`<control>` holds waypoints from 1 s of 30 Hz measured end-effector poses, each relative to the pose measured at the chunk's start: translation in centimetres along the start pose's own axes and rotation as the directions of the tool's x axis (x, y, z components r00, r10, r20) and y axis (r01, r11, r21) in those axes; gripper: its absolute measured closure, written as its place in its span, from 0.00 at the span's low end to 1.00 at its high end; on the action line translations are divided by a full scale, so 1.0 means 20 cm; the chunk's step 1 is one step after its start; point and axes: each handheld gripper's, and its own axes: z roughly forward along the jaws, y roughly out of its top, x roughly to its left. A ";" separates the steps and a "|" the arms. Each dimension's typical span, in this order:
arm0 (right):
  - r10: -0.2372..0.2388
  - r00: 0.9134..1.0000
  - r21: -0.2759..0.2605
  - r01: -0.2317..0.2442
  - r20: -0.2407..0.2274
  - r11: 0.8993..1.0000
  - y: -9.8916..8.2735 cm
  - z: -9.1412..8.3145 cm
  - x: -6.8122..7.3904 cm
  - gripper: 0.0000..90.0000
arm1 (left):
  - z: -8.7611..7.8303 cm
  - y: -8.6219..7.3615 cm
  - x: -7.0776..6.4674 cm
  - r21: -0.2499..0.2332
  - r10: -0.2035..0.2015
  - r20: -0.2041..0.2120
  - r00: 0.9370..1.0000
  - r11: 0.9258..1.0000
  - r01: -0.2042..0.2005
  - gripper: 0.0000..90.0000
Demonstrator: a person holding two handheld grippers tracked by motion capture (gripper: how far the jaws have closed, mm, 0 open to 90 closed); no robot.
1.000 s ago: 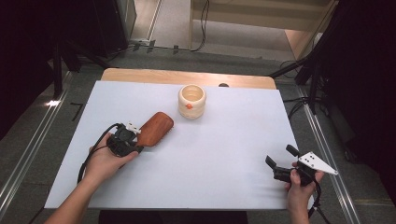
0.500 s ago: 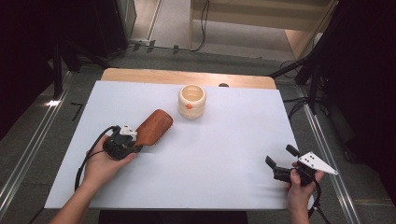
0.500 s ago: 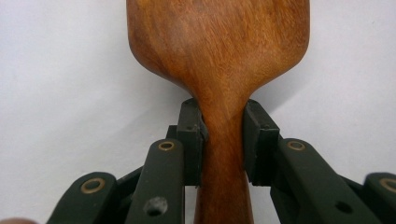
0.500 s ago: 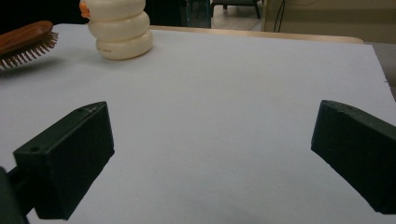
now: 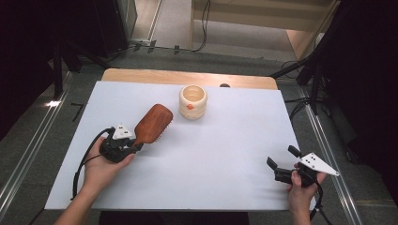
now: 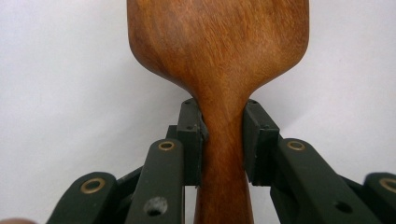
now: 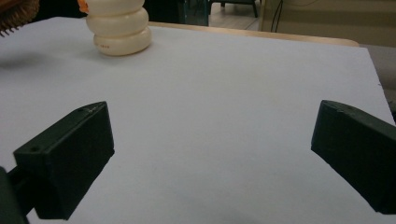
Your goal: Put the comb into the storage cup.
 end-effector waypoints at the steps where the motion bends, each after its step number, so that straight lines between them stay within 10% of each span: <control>1: -0.010 1.000 0.004 0.010 0.000 1.000 0.00 0.00 0.00 0.00 | 0.00 0.00 0.00 -0.012 -0.005 0.001 1.000 1.000 0.005 0.81; 15: -0.025 1.000 -0.023 0.025 0.000 0.999 0.10 -0.01 0.07 0.00 | -0.05 -0.01 -0.05 -0.160 -0.053 -0.012 0.999 0.986 0.050 0.81; 30: -0.017 0.998 -0.062 0.013 -0.063 0.998 0.32 0.08 0.24 0.00 | -0.08 0.00 -0.14 -0.304 -0.050 -0.030 0.998 0.952 0.038 0.81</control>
